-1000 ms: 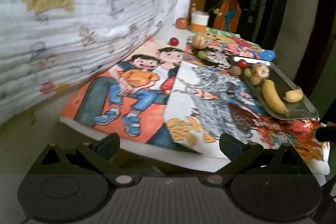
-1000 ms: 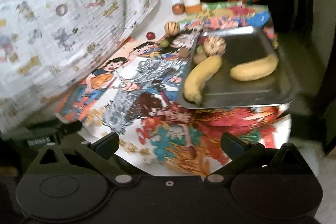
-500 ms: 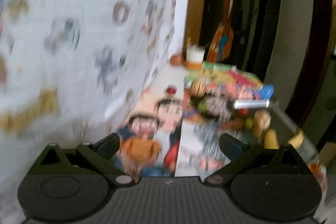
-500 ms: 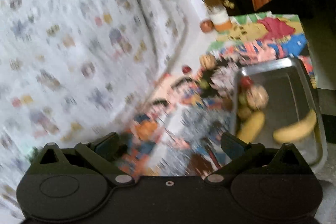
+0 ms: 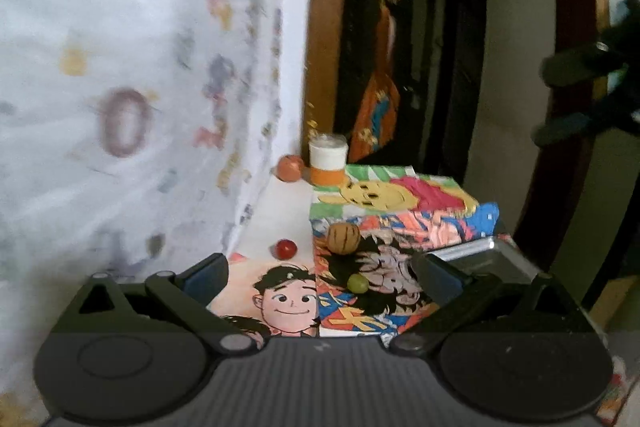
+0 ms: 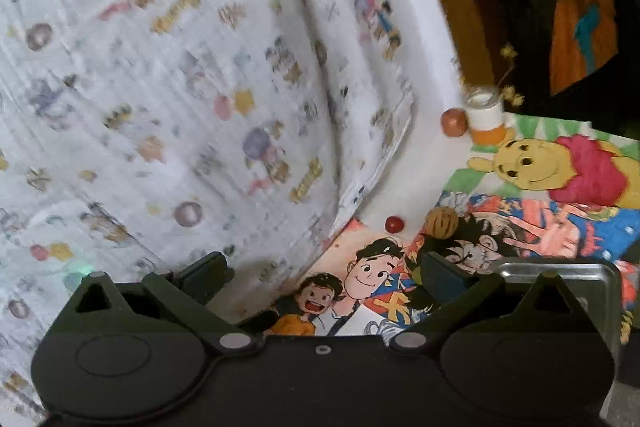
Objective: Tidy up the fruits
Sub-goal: 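Grasp a green grape with the left tool while the right tool grasps a small brown fruit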
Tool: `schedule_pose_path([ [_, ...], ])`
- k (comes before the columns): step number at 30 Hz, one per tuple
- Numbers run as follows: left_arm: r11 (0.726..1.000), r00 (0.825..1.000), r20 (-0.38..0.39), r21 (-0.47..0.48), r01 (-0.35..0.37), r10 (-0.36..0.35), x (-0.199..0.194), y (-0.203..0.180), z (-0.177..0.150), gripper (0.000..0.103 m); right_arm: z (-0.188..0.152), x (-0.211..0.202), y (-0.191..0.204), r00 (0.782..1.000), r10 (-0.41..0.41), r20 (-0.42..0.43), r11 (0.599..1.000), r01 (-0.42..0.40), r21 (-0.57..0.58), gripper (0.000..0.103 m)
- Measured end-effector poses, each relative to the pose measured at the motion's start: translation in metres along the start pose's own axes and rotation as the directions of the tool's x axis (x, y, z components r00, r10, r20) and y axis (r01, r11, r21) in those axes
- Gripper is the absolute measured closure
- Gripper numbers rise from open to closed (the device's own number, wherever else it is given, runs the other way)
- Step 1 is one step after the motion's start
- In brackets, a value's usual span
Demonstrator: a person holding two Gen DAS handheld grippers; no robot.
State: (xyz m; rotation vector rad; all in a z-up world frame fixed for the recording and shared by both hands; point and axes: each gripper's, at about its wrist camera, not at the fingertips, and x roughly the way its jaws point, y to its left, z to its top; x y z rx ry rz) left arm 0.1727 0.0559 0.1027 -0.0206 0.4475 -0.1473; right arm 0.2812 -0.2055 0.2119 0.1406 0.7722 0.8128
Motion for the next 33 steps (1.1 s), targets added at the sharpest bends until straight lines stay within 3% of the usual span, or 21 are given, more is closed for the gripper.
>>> schedule_pose_path([
  [7, 1.0, 0.993, -0.117, 0.027, -0.015, 0.018, 0.059, 0.004, -0.018, 0.0, -0.029, 0.037, -0.041, 0.999, -0.007, -0.035, 0.974, -0.002, -0.228, 0.0],
  [11, 1.0, 0.989, -0.15, 0.011, -0.012, 0.013, 0.087, 0.006, -0.023, 0.0, -0.061, 0.056, -0.05, 0.995, -0.091, -0.046, 0.937, 0.069, -0.344, 0.0],
  [13, 1.0, 0.987, -0.163, 0.022, -0.004, 0.008, 0.099, 0.003, -0.027, 0.0, -0.078, 0.066, -0.047, 0.989, -0.14, -0.055, 0.896, 0.103, -0.433, 0.0],
  [18, 0.998, 0.984, -0.175, 0.063, 0.024, -0.013, 0.124, -0.007, -0.028, 0.0, -0.115, 0.088, -0.031, 0.97, -0.235, -0.061, 0.747, 0.14, -0.65, 0.001],
  [20, 0.996, 0.985, -0.17, 0.084, 0.038, -0.023, 0.134, -0.012, -0.028, 0.0, -0.123, 0.095, -0.028, 0.969, -0.238, -0.065, 0.715, 0.13, -0.687, 0.002],
  [24, 0.987, 0.979, -0.197, 0.135, 0.084, -0.056, 0.155, -0.023, -0.031, 0.0, -0.129, 0.109, -0.034, 0.967, -0.239, -0.091, 0.732, 0.117, -0.671, 0.006],
  [27, 0.98, 0.979, -0.201, 0.182, 0.08, -0.042, 0.168, -0.03, -0.034, 0.0, -0.132, 0.117, -0.042, 0.962, -0.255, -0.096, 0.736, 0.128, -0.664, 0.013],
  [33, 0.984, 0.973, -0.228, 0.159, 0.081, -0.043, 0.188, -0.03, -0.034, 0.007, -0.136, 0.131, -0.053, 0.957, -0.269, -0.113, 0.736, 0.129, -0.665, 0.032],
])
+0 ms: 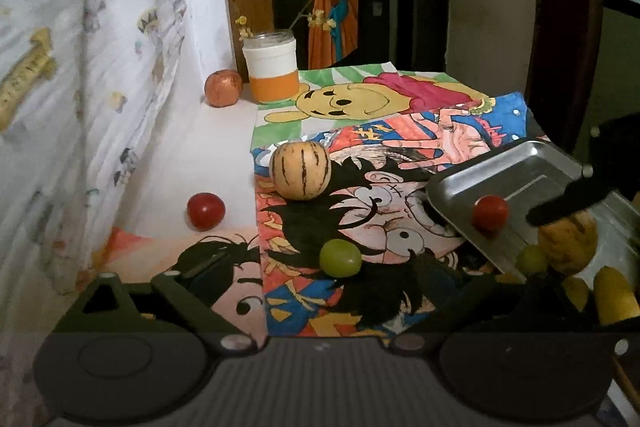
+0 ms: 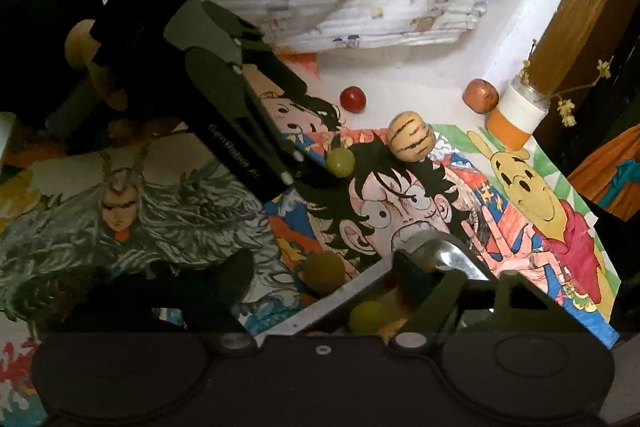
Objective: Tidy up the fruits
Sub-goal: 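Grasp a green grape with the left tool while the right tool grasps a small brown fruit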
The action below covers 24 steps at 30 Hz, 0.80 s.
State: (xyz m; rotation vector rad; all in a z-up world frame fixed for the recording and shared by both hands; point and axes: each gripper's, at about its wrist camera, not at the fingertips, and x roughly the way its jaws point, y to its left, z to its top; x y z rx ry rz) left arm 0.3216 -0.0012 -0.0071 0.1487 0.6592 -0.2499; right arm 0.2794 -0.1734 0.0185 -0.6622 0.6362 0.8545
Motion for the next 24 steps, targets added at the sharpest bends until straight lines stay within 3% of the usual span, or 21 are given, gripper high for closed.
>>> schedule_pose_path([
  [8, 1.0, 1.0, -0.019, 0.014, 0.017, -0.017, 0.017, -0.007, -0.002, 0.032, -0.004, 0.014, 0.002, 1.0, -0.007, -0.013, 1.0, 0.007, -0.01, 0.056],
  [22, 1.0, 0.999, -0.03, -0.007, 0.02, -0.02, 0.03, -0.006, 0.0, 0.073, -0.006, 0.021, 0.0, 1.0, 0.002, -0.017, 1.0, -0.002, 0.018, 0.07],
  [24, 1.0, 0.999, -0.033, -0.004, 0.014, -0.014, 0.03, -0.008, 0.0, 0.074, -0.007, 0.023, -0.002, 1.0, -0.008, -0.024, 0.999, 0.009, 0.034, 0.073],
])
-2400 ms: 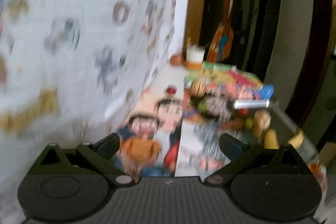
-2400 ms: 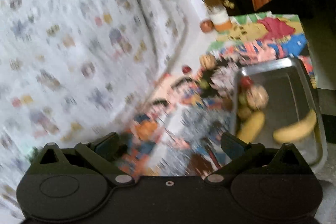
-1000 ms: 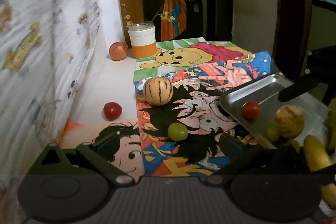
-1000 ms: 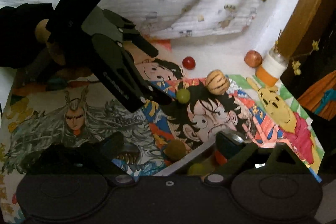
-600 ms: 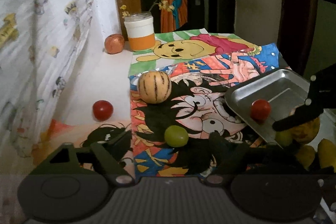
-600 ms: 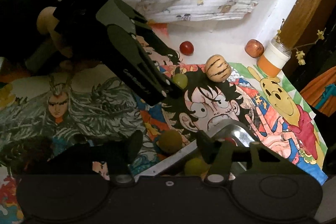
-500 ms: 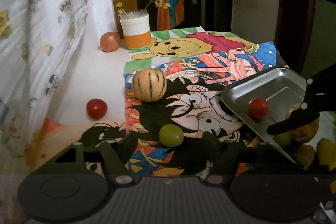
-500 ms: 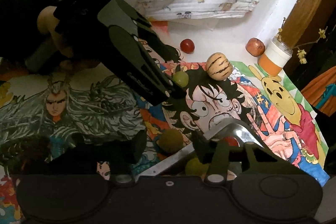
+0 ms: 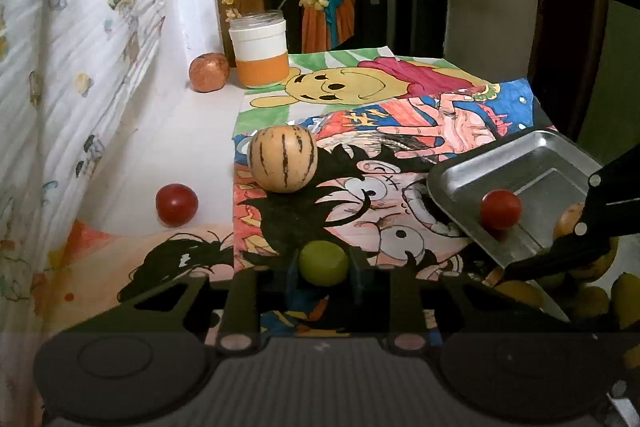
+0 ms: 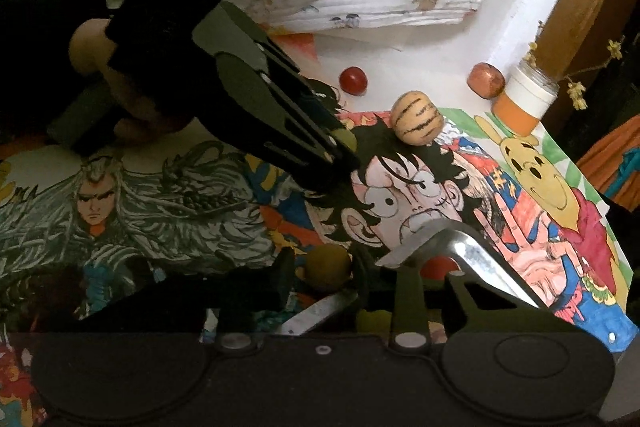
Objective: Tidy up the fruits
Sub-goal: 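Grasp a green grape with the left tool while the right tool grasps a small brown fruit, then lower the grape and brown fruit into the metal tray and open both tools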
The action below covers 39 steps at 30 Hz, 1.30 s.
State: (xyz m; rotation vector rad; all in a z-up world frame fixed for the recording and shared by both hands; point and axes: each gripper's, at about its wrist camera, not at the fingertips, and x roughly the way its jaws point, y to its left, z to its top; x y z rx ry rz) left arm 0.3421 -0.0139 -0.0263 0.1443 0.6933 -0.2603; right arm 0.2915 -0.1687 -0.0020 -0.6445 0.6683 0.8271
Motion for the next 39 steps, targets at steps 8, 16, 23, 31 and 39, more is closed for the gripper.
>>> schedule_pose_path([
  [8, 1.0, 1.0, -0.021, -0.03, -0.003, 0.002, -0.007, -0.004, 0.0, 0.075, 0.0, -0.001, 0.002, 1.0, -0.005, 0.002, 1.0, 0.005, 0.019, 0.075],
  [16, 0.993, 0.998, 0.041, -0.108, 0.049, -0.045, -0.032, -0.012, -0.006, 0.075, -0.007, -0.039, -0.001, 0.997, -0.016, 0.075, 0.997, 0.009, 0.082, 0.075],
  [23, 0.988, 0.993, 0.083, -0.116, 0.099, -0.089, -0.046, -0.033, 0.004, 0.075, -0.024, -0.088, -0.021, 0.98, -0.108, 0.168, 0.976, 0.072, 0.207, 0.075],
  [31, 0.983, 0.984, 0.09, -0.085, 0.161, -0.154, -0.054, -0.069, 0.014, 0.075, -0.064, -0.115, -0.05, 0.967, -0.191, 0.171, 0.933, 0.125, 0.339, 0.075],
  [39, 0.975, 0.972, 0.083, -0.023, 0.221, -0.219, -0.055, -0.108, 0.022, 0.075, -0.107, -0.121, -0.059, 0.967, -0.218, 0.129, 0.902, 0.149, 0.404, 0.075],
])
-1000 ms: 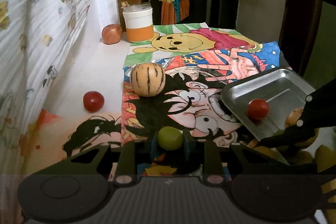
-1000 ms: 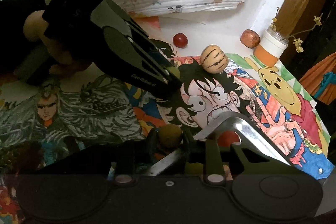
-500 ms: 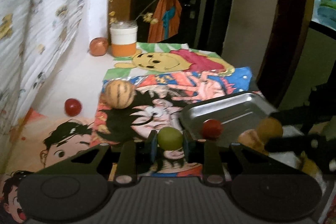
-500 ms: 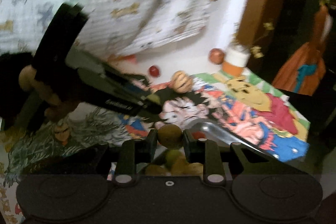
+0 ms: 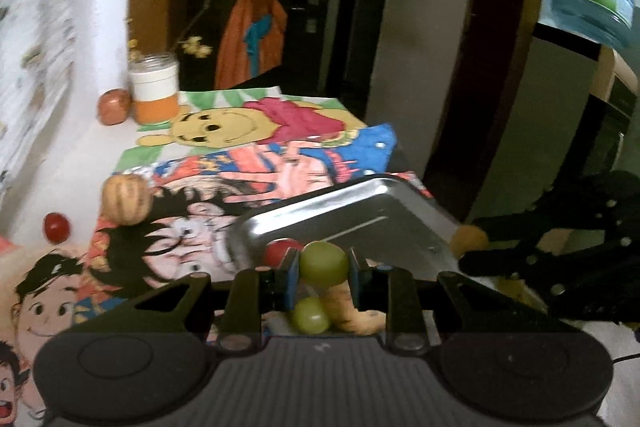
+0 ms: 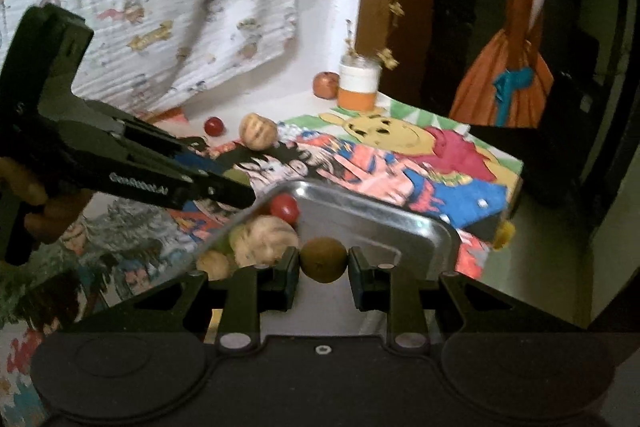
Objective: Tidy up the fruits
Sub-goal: 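Lower the grape and brown fruit into the metal tray and open both tools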
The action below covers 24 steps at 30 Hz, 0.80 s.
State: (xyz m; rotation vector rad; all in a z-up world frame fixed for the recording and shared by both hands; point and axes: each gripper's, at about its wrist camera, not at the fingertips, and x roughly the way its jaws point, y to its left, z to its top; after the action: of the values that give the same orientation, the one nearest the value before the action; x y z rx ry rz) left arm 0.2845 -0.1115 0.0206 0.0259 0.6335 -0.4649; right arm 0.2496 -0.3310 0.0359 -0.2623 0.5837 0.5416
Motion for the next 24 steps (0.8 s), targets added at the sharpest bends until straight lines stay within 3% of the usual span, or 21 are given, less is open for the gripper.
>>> schedule_pose_path([
  [14, 0.974, 0.998, -0.049, 0.218, 0.056, -0.047, 0.007, -0.064, -0.006, 0.075, -0.041, -0.018, -0.021, 0.999, -0.006, -0.039, 1.0, 0.006, 0.017, 0.075],
  [24, 0.957, 0.988, -0.156, 0.288, 0.041, 0.004, 0.029, -0.086, -0.013, 0.075, -0.043, -0.017, -0.028, 1.0, -0.004, -0.027, 1.0, 0.005, 0.023, 0.075],
])
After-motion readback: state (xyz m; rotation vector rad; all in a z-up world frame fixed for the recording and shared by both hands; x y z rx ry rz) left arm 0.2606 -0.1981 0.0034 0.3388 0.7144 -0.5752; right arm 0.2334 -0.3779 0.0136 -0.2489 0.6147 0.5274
